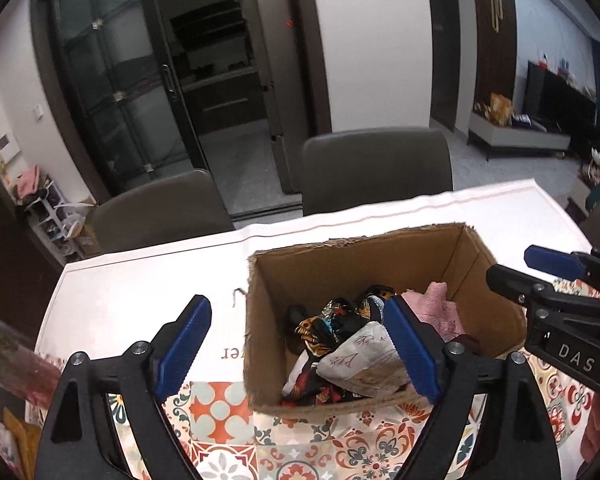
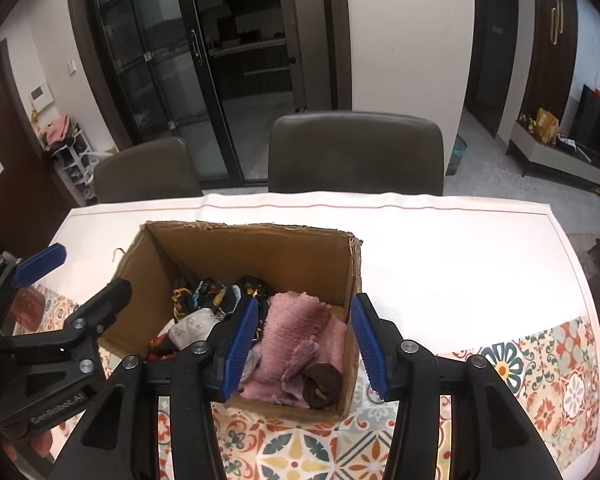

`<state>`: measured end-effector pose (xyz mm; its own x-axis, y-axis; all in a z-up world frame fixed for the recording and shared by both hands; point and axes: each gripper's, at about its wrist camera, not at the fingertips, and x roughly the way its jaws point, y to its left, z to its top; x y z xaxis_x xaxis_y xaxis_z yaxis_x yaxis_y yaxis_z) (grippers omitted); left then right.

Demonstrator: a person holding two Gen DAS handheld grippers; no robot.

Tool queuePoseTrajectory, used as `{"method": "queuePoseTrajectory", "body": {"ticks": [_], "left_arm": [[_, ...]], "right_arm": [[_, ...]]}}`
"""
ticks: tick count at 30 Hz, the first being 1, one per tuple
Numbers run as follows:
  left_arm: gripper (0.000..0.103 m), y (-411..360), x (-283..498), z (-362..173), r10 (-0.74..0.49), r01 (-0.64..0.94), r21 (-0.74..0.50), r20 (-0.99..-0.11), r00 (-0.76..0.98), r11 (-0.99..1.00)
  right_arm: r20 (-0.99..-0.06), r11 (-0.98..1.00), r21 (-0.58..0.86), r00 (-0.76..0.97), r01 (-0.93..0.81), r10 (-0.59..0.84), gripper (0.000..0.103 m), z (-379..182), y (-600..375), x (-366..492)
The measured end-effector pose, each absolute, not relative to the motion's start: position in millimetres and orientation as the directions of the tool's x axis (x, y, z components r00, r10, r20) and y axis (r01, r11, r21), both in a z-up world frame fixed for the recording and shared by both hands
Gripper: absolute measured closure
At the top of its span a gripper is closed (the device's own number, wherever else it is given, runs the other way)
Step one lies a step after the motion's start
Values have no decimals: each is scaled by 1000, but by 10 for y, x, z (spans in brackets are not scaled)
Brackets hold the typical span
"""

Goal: Organize soft objects
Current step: 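Open both tools to drop the pouch and hair tie into the box, then move the right tool back down toward the white cloth on the table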

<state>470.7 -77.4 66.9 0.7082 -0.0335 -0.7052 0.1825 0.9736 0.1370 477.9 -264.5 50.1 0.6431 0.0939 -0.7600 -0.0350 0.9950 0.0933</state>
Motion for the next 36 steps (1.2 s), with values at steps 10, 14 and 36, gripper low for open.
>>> {"method": "queuePoseTrajectory", "body": {"ticks": [10, 14, 36], "left_arm": [[7, -513, 4134, 937, -1, 85, 107, -613, 790, 991], [4, -434, 3920, 1006, 37, 46, 129, -578, 815, 991], [0, 175, 2679, 996, 135, -61, 169, -468, 873, 984]], "right_arm": [[-677, 997, 36, 731, -74, 78, 38, 798, -2405, 4255], [-639, 997, -6, 767, -73, 52, 34, 915, -2315, 4035], [-560, 991, -7, 822, -135, 108, 30, 802, -1766, 3016]]}}
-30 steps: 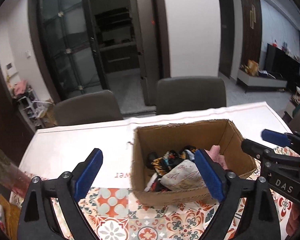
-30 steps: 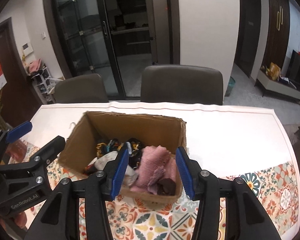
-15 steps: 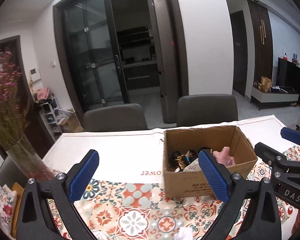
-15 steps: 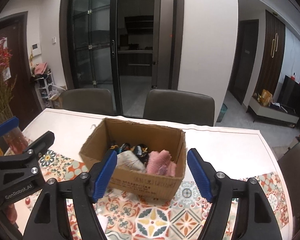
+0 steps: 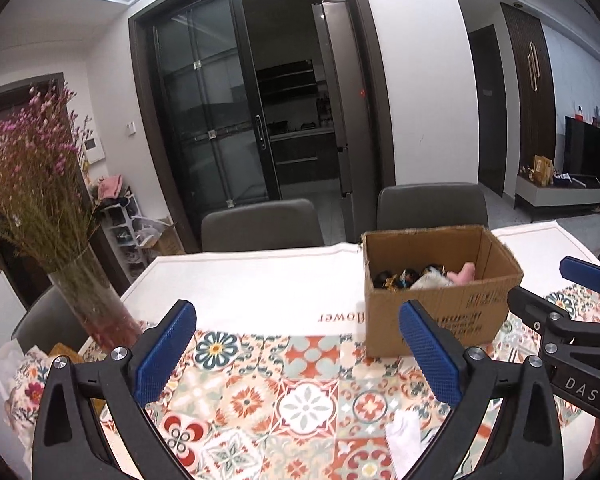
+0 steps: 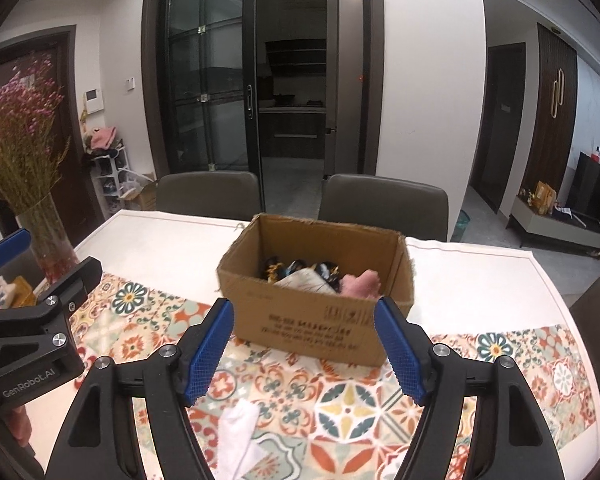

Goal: Organize soft objects
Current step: 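Move the right tool back down toward the white cloth on the table, then grasp the white cloth with the right tool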

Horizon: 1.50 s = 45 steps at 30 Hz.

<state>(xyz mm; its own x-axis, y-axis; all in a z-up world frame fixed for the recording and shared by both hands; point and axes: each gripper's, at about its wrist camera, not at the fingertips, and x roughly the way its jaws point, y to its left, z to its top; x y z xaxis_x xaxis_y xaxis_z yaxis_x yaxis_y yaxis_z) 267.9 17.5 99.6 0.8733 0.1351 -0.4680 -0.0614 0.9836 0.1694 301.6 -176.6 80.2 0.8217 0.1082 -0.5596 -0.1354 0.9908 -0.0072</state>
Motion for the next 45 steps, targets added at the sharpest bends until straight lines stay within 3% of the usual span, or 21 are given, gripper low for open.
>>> {"method": "queuePoseTrajectory", "body": {"ticks": [33, 45], "left_arm": [[0, 743, 2218, -351, 255, -172, 189, -690, 677, 967], [0, 702, 2379, -732, 257, -160, 201, -750, 609, 966]], "right_arm": [[-751, 951, 3, 627, -311, 207, 31, -636, -1153, 2907], [-817, 952, 10, 546, -307, 185, 38, -1116, -1131, 3089]]}}
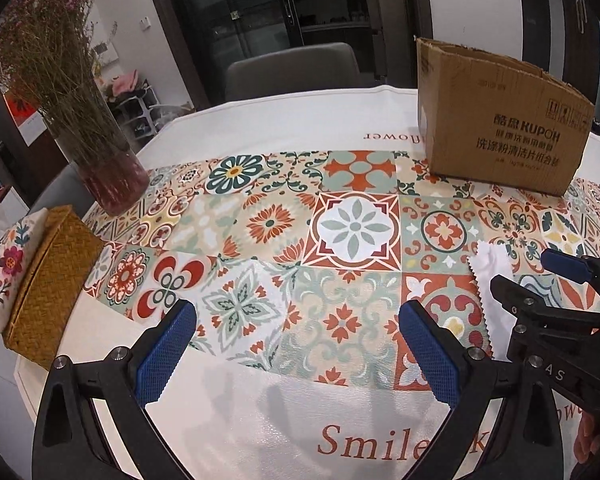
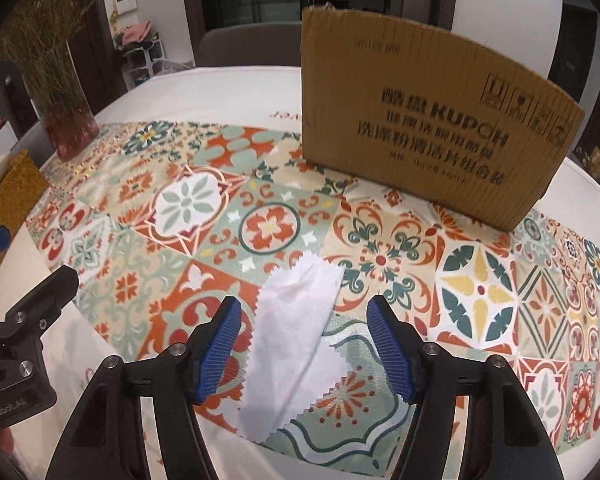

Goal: Organize soft objects
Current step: 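Grasp the white cloth with the right tool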

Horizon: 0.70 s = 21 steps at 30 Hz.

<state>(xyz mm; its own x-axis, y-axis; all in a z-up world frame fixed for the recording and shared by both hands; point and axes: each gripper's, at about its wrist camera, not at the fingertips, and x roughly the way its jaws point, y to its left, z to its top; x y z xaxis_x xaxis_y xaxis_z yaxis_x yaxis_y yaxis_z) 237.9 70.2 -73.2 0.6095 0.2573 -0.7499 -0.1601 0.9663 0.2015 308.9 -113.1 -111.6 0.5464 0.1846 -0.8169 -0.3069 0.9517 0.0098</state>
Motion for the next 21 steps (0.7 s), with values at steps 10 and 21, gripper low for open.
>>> {"method": "queuePoseTrajectory", "body": {"ticks": [10, 21], "left_arm": [[0, 671, 2439, -876, 255, -150, 207, -774, 580, 967], [0, 680, 2462, -917, 239, -150, 186, -787, 568, 971]], "right_arm": [[-849, 952, 16, 499, -306, 174, 49, -1351, -1130, 3184], [-845, 941, 26, 496, -339, 202, 79, -1385, -1070, 3165]]}}
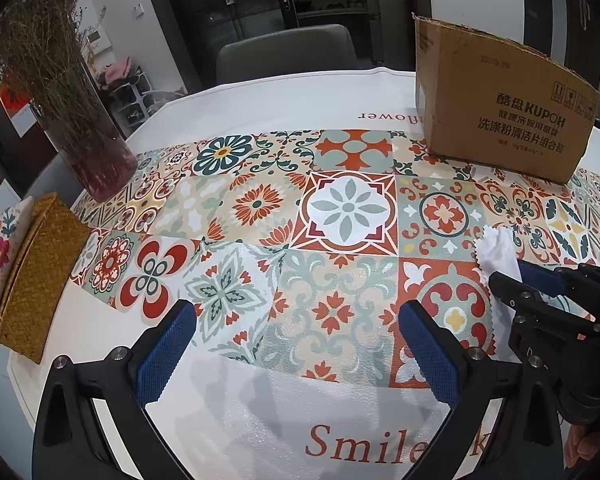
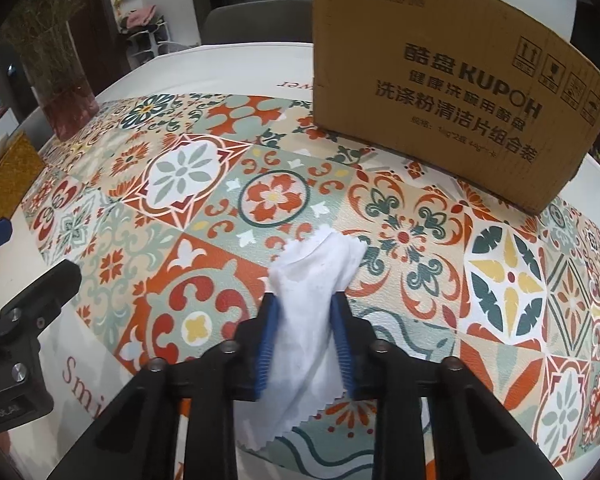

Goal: Organize soft objects
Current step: 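Grasp the white cloth with the right tool, then lift the white cloth and carry it over the box with the right tool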

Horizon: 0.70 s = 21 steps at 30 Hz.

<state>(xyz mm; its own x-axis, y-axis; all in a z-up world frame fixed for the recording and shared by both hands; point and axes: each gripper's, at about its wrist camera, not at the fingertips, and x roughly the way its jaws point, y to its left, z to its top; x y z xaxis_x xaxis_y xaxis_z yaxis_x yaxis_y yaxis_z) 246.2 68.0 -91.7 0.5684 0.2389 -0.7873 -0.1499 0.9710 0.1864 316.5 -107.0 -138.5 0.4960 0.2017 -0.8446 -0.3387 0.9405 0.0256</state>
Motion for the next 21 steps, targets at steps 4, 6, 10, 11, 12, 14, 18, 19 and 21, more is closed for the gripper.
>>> {"method": "queuePoseTrajectory", "body": {"ticks": [4, 6, 10, 11, 12, 14, 18, 19, 21], "left_arm": [[0, 681, 2466, -917, 236, -150, 182, -789, 567, 972], [0, 675, 2468, -918, 229, -147, 177, -791, 567, 973], [0, 651, 2467, -891, 218, -141, 168, -790, 572, 976], [0, 643, 2466, -874, 214, -139, 163, -789, 576, 977], [0, 636, 2468, -865, 211, -138, 161, -788, 578, 977], [0, 624, 2471, -834, 207, -135, 157, -785, 584, 978], [0, 607, 2479, -773, 193, -132, 142, -780, 595, 981], [0, 604, 2480, -755, 190, -131, 139, -778, 599, 982], [0, 590, 2483, -705, 184, -128, 133, -770, 611, 983]], "right_arm": [[-843, 942, 31, 497, -335, 205, 89, -1360, -1080, 3155], [-841, 943, 37, 500, -330, 208, 89, -1336, -1105, 3148], [-833, 946, 55, 508, -321, 221, 89, -1254, -1163, 3114], [-830, 946, 54, 513, -320, 221, 89, -1227, -1174, 3099], [-825, 946, 53, 520, -320, 222, 89, -1195, -1186, 3079], [-814, 946, 51, 535, -319, 225, 89, -1121, -1204, 3046], [-794, 949, 55, 562, -312, 231, 89, -963, -1245, 3001], [-788, 949, 60, 569, -309, 234, 89, -920, -1262, 2991], [-778, 952, 62, 583, -301, 235, 89, -838, -1285, 2976]]}}
